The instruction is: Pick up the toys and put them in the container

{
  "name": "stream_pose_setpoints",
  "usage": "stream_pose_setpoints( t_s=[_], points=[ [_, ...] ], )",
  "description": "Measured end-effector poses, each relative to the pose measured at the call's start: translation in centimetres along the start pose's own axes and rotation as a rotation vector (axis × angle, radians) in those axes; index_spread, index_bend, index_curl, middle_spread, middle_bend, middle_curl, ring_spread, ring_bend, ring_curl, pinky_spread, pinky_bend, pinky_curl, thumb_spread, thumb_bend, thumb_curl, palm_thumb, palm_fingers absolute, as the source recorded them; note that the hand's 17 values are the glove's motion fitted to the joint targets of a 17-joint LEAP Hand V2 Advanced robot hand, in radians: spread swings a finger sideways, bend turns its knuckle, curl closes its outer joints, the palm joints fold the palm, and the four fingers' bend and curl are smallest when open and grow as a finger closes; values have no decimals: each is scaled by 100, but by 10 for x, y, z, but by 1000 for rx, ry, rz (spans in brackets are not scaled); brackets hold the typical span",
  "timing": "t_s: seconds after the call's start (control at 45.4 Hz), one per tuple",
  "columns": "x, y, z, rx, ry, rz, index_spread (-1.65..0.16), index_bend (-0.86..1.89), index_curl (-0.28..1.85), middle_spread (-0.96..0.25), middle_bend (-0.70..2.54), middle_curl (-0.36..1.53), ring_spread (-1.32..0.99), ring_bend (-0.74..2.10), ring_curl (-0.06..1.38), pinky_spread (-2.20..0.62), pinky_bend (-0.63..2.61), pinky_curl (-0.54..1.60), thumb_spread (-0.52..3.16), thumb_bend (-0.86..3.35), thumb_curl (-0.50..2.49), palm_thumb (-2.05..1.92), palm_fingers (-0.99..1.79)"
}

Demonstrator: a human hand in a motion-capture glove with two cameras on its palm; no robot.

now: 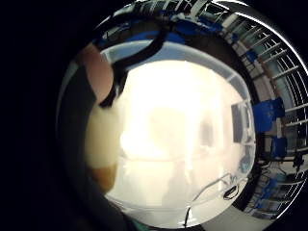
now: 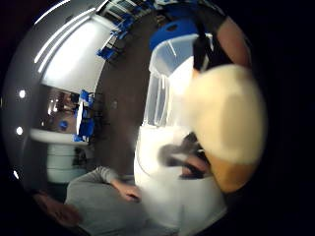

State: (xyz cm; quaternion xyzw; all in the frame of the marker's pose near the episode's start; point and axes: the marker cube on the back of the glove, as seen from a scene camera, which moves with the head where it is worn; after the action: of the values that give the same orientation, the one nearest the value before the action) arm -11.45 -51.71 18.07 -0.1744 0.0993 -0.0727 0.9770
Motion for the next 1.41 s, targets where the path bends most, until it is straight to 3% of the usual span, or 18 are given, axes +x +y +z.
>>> stream_pose_setpoints(
  t_s=[0.11, 0.132, 0.176, 0.485, 0.639, 0.793, 0.903, 1.102, 1.41],
  points=[
    [5, 7, 16, -108, -29, 24, -43, 48, 82, -31, 58, 67, -55, 77, 67, -19, 109, 52, 91, -4, 95, 31, -9],
    [4, 8, 17, -114, -36, 24, -43, 41, 78, -29, 50, 63, -49, 66, 63, -15, 104, 50, 94, -10, 89, 22, -35],
    [3, 11, 19, -118, -46, 18, -43, 35, 74, -27, 42, 59, -43, 55, 59, -11, 98, 47, 98, -12, 83, 11, -42],
    [-2, 79, -7, -64, -50, -61, -42, 14, 56, -21, 14, 45, -20, 17, 44, 1, 72, 36, 113, -8, 54, -10, -21],
    [47, 184, -52, 43, -102, -20, -41, 15, 51, -19, 13, 41, -16, 16, 41, 3, 68, 35, 116, -9, 43, -12, -18],
    [95, 301, -73, 148, -4, 45, -42, 20, 50, -19, 15, 38, -15, 16, 39, 4, 62, 33, 125, -6, 35, -9, -10],
    [113, 345, -70, 193, 45, 150, -42, 21, 50, -19, 17, 37, -15, 16, 37, 4, 59, 32, 133, -4, 31, -7, -6],
    [94, 397, -40, 186, 0, 131, -43, 21, 49, -20, 17, 36, -14, 16, 35, 4, 58, 32, 140, -4, 25, -6, -5],
    [19, 508, 75, 131, -22, 124, -43, 22, 48, -20, 18, 35, -15, 16, 31, 5, 56, 32, 143, -4, 20, -6, -3]
  ],
)
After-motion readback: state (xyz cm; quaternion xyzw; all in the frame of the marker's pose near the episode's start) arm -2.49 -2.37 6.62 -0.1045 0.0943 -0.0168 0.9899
